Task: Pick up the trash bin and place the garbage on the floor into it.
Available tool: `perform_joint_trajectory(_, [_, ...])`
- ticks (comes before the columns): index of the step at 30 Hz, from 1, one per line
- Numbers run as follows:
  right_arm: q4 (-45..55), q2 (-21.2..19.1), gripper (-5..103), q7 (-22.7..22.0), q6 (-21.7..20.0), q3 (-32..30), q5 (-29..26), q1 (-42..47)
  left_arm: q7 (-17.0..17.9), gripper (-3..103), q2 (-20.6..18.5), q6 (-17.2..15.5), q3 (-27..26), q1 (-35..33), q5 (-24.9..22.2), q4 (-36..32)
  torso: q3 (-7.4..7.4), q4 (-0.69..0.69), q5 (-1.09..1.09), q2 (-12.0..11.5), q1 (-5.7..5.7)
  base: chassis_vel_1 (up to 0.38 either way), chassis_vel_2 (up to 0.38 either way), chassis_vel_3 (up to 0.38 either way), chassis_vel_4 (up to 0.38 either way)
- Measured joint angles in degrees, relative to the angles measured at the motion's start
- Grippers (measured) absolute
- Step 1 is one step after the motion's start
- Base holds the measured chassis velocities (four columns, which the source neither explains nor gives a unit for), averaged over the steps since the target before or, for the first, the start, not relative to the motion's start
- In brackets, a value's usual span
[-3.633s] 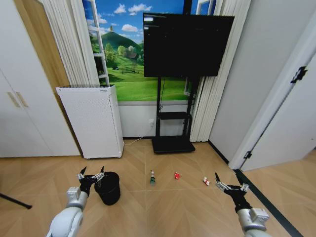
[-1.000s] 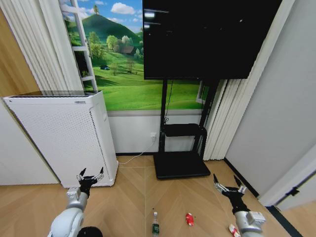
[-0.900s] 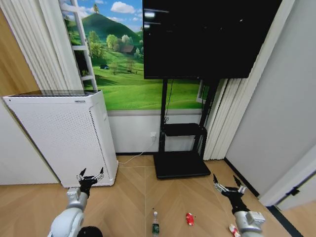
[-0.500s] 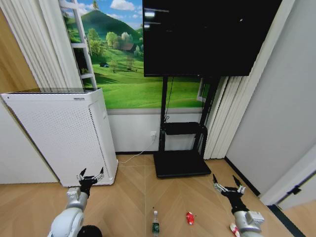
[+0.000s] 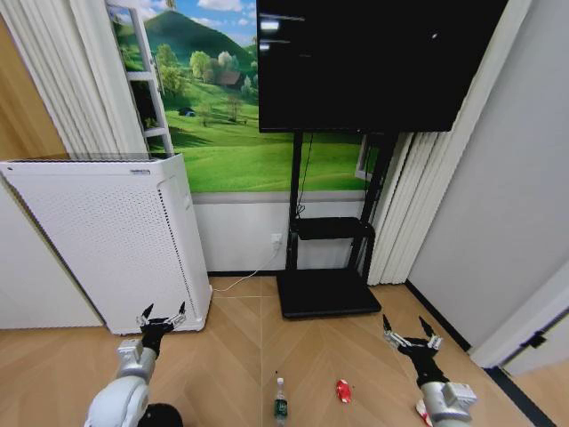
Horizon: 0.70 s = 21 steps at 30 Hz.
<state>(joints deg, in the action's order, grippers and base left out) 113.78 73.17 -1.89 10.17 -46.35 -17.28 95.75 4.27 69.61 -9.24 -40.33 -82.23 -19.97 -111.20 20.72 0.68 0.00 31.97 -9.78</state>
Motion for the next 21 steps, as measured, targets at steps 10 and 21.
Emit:
perform_joint_trajectory(10, [0.23, 0.22, 100, 0.21, 0.18, -0.02, 0.37, 0.19, -0.06, 100, -0.1, -0.04, -0.13, -0.27, -0.16, -0.17, -1.73, 0.0, 0.0, -2.75, 1.02, 0.0, 0.0, 0.0, 0.0])
perform_joint_trajectory(21, [0.27, 0.29, 100, 0.38, 0.26, 0.09, 0.5, 0.23, -0.07, 100, -0.16, -0.04, -0.15, -0.41, -0.18, -0.28, -3.87, 0.0, 0.0, -6.11, 2.24, 0.0, 0.0, 0.0, 0.0])
